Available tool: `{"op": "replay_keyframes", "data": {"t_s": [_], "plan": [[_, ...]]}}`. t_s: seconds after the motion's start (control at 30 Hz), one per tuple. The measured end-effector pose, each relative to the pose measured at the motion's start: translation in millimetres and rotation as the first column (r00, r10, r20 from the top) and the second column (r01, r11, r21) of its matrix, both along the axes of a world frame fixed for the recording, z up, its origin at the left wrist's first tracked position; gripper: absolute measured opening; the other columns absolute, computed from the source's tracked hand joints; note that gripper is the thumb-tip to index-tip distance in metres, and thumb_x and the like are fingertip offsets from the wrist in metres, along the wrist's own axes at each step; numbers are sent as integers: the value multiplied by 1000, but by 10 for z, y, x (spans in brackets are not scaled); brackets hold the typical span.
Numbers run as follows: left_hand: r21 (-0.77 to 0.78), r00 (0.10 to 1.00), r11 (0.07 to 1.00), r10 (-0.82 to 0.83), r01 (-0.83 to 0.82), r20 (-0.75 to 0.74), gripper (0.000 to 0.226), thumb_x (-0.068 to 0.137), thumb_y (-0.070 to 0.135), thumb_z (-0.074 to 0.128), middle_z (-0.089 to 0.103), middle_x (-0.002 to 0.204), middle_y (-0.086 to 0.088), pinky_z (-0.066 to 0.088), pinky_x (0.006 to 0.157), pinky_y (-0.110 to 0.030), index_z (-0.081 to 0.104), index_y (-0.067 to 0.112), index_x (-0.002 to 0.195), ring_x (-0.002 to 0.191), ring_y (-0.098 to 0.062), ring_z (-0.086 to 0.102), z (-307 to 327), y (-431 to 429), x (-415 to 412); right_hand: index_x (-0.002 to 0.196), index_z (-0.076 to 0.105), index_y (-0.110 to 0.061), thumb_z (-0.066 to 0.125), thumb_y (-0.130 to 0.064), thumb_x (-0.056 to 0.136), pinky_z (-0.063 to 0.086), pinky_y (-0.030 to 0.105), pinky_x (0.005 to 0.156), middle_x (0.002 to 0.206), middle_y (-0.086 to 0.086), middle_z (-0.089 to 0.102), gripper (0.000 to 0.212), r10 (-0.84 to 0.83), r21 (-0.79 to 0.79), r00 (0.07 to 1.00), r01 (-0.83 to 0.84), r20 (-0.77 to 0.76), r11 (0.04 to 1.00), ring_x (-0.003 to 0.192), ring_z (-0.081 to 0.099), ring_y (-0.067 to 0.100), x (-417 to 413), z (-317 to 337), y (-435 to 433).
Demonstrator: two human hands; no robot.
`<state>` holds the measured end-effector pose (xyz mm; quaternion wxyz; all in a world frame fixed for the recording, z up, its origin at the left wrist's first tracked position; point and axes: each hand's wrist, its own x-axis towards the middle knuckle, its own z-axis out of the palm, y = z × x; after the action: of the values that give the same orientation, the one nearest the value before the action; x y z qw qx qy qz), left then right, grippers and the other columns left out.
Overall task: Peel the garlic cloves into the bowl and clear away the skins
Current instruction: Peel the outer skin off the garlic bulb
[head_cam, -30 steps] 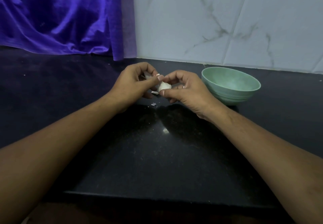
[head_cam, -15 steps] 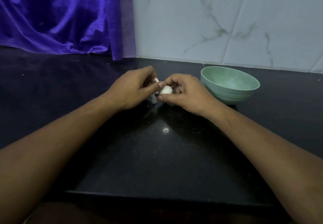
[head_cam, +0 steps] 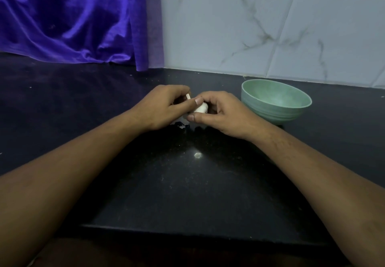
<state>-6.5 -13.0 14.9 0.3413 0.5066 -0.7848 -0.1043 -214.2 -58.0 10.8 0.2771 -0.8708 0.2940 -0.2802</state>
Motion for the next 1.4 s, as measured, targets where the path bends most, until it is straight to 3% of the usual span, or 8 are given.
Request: {"op": "replay_keyframes", "data": {"t_s": [0.23, 0.4, 0.57, 0.7, 0.87, 1.03, 1.27, 1.4], "plan": [[88, 962, 990, -84, 110, -259, 41, 102, 43, 59, 59, 70, -11, 42, 66, -35, 66, 8, 80, 66, -12, 53, -19, -48, 30, 112, 65, -18, 68, -48, 95, 52, 59, 85, 103, 11, 69, 34, 63, 3, 998, -63, -22, 998, 96, 63, 37, 29, 3, 29], [94, 964, 989, -87, 114, -253, 46, 100, 49, 59, 61, 70, -16, 43, 65, -35, 67, 9, 80, 65, -12, 54, -23, -51, 27, 112, 63, -14, 63, -30, 103, 54, 37, 68, 91, -2, 64, 18, 103, 75, 993, -99, -53, 992, 71, 61, 12, -20, 50, 47], [149, 986, 985, -62, 86, -157, 67, 88, 72, 56, 63, 75, -22, 42, 62, -39, 69, 7, 80, 63, -14, 52, -26, -45, 42, 123, 64, -14, 65, -21, 102, 55, 33, 69, 95, 9, 68, 22, 155, 148, 987, -149, -30, 978, 80, 61, 17, -13, 56, 72], [197, 949, 967, -98, 162, -301, 61, 90, 64, 61, 66, 71, -21, 41, 62, -35, 72, 4, 82, 63, -21, 53, -51, -66, 41, 113, 66, -21, 63, -27, 104, 52, 33, 66, 90, 0, 70, 11, 146, 130, 988, -140, -39, 982, 77, 60, 16, -3, 44, 104], [123, 861, 975, -102, 186, -498, 54, 102, 46, 61, 62, 82, -40, 44, 68, -55, 69, -5, 89, 71, -48, 57, -137, -99, -36, 104, 62, -13, 56, -38, 105, 48, 24, 64, 77, -9, 65, 26, -24, -92, 995, 15, -93, 996, 63, 59, 1, 63, 6, 148], [80, 760, 994, -4, 74, -650, 44, 108, 27, 56, 59, 60, -5, 45, 59, -25, 62, 3, 71, 58, -13, 54, -117, -95, -220, 93, 60, -19, 54, -40, 106, 50, 30, 62, 72, -6, 62, 25, -114, -55, 989, 119, 94, 991, 57, 57, 3, 217, -56, 194], [114, 597, 993, 116, -41, -794, 49, 100, 44, 62, 60, 72, -32, 52, 63, -51, 58, 5, 70, 64, -43, 57, -132, -135, -328, 90, 61, -14, 51, -43, 107, 49, 29, 57, 67, 1, 64, 35, -213, 90, 939, 195, 269, 977, 55, 62, 12, 384, -93, 241], [164, 583, 977, 214, -137, -784, 47, 98, 48, 62, 57, 64, -15, 53, 63, -49, 54, 22, 59, 63, -31, 57, -143, -164, -378, 85, 60, -16, 51, -48, 105, 48, 35, 57, 63, 1, 63, 39, -271, 156, 915, 233, 300, 960, 54, 63, 17, 447, -126, 230]]}}
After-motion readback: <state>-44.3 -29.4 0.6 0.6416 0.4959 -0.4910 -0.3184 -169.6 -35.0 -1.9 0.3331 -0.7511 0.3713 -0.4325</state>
